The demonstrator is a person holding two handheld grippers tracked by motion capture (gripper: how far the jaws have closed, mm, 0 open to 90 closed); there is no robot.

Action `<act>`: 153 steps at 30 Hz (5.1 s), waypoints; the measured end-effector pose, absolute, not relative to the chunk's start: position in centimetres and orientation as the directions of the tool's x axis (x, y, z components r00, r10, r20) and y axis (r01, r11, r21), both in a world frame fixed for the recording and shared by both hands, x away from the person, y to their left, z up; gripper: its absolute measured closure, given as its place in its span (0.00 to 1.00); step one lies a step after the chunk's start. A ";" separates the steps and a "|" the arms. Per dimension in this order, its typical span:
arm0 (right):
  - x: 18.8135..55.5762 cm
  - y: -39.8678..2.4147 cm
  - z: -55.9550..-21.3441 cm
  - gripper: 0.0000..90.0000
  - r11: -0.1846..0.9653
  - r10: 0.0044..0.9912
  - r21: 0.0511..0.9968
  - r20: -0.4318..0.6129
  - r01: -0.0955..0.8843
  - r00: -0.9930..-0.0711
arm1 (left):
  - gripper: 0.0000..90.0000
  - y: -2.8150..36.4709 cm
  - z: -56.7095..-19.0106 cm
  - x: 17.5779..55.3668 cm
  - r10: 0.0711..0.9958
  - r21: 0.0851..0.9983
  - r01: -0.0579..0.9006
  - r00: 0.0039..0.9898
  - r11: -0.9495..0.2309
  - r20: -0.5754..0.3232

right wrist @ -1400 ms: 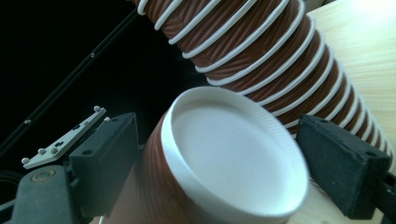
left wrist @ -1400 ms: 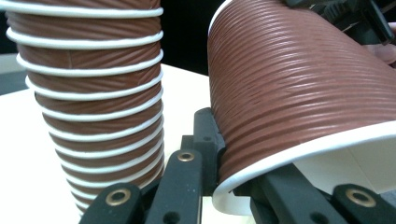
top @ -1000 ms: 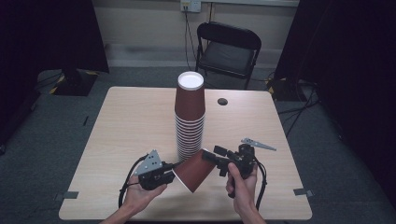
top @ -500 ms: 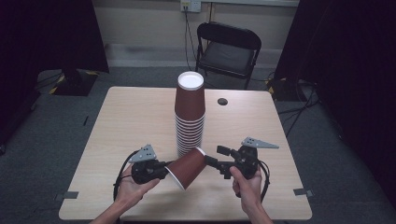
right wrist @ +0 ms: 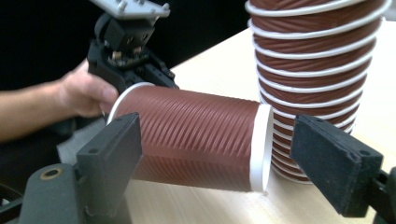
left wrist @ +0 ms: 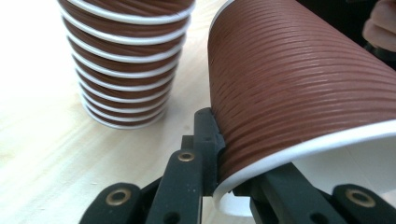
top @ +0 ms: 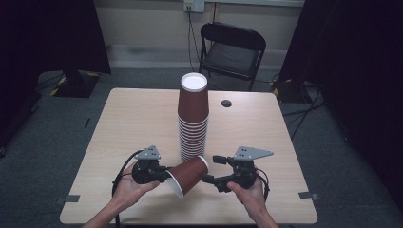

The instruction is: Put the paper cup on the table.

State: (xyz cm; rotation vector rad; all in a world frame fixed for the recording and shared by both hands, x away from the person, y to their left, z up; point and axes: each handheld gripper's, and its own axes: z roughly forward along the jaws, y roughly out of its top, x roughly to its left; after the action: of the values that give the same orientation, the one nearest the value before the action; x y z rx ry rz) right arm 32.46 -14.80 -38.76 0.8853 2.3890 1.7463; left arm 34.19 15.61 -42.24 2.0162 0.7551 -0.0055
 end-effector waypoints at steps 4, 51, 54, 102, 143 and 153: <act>31.7 -14.0 -38.4 0.15 0.279 0.455 0.902 0.179 0.330 -0.873 | 0.94 15.3 -42.1 34.1 0.468 0.771 0.494 0.834 -0.402 -0.291; 28.8 -8.1 -40.4 0.10 0.746 0.169 0.651 -0.392 -0.143 -0.904 | 0.97 11.4 -40.4 35.2 0.427 0.666 0.554 0.826 -0.500 -0.367; 28.6 -7.6 -40.4 0.10 0.749 0.164 0.645 -0.401 -0.151 -0.901 | 0.97 11.2 -40.4 35.1 0.436 0.662 0.559 0.822 -0.499 -0.366; 30.5 -9.6 -40.2 0.13 0.645 0.309 0.764 -0.257 0.004 -0.916 | 0.43 14.4 -40.5 34.3 0.493 0.824 0.493 0.810 -0.279 -0.318; 34.5 -15.1 -40.9 0.13 0.394 0.558 0.881 -0.004 0.262 -0.830 | 0.30 17.9 -42.5 32.6 0.587 0.872 0.361 0.802 -0.332 -0.109; 36.1 -16.9 -40.5 0.13 0.334 0.644 0.894 0.014 0.298 -0.765 | 0.31 19.1 -42.7 32.2 0.617 0.870 0.391 0.775 -0.300 -0.136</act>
State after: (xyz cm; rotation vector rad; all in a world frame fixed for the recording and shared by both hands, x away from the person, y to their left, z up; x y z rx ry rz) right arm 36.06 -16.87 -40.47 0.8368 2.2614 1.4055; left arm 32.21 19.12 -42.68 1.9301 0.7633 0.2722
